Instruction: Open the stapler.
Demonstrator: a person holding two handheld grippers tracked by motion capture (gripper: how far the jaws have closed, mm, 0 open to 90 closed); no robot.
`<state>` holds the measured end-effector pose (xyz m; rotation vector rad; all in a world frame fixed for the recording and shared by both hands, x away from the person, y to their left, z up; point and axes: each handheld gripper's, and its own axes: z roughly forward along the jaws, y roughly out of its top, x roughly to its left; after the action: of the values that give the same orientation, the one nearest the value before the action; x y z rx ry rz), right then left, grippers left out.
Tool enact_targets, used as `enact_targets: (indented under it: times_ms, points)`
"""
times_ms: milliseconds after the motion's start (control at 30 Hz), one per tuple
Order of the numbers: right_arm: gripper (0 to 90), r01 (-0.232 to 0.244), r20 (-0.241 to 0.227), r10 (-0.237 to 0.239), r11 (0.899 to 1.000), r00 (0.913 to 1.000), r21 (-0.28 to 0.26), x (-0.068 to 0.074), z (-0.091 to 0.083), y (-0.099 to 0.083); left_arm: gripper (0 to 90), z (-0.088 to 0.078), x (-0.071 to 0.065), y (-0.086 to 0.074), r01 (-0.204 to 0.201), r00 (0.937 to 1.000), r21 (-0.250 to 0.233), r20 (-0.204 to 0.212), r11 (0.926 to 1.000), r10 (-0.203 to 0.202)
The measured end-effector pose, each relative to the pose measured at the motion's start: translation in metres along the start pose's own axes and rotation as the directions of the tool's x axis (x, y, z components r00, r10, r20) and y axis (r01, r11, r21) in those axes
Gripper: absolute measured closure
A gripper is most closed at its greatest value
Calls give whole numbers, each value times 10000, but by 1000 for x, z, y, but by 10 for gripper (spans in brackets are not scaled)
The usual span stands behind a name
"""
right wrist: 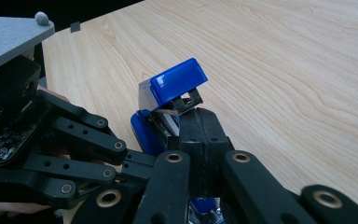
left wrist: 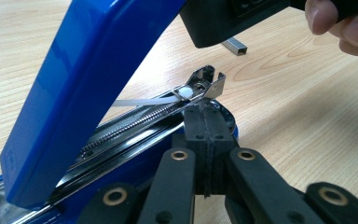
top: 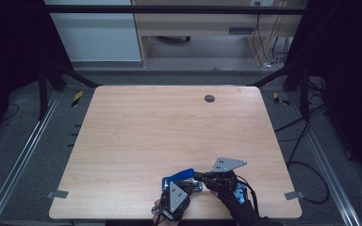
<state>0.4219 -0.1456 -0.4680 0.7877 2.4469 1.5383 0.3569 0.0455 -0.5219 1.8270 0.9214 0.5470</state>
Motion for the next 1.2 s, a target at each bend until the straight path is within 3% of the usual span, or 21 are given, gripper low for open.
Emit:
enact_targets:
  times_ms: [100, 500, 1200]
  points:
    - [900, -41, -26, 41, 10000, 10000, -17, 0, 0, 0, 896, 0, 0, 0, 8, 9998, -41, -218, 10000, -9]
    - [900, -224, -196, 219, 9995, 9996, -243, -1, -2, 1, 896, 0, 1, 0, 100, 9999, 8, -80, 9999, -100]
    - [900, 24, -390, -41, 9991, 9992, -415, 4, 2, 11, 896, 0, 1, 1, 83, 9999, 13, -74, 10000, -83]
